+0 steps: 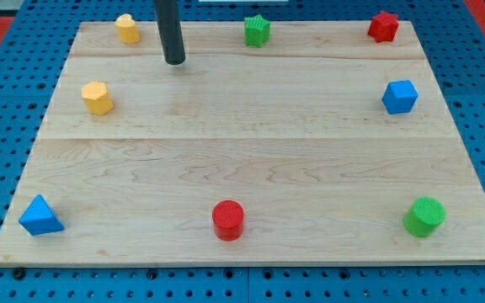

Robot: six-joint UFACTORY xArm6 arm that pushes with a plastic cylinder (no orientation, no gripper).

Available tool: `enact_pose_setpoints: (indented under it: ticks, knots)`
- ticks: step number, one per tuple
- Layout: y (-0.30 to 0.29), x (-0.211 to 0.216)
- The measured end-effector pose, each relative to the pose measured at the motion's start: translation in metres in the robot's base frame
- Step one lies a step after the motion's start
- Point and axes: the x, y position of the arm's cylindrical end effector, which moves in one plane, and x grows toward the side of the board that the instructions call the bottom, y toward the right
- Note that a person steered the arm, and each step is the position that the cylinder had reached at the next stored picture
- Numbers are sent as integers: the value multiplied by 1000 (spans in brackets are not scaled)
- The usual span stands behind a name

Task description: Slide the yellow heart slightly down

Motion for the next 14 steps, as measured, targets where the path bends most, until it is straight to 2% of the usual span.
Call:
enact_pose_setpoints:
  ticks: [2,4,5,9,11,12,13,14]
  knots:
    - [1,-3]
    - [-13,-66]
    - [-44,-92]
    - [-65,-92]
    - [-121,-93]
    - [-168,-93]
    - [-183,-87]
    - [-144,-80]
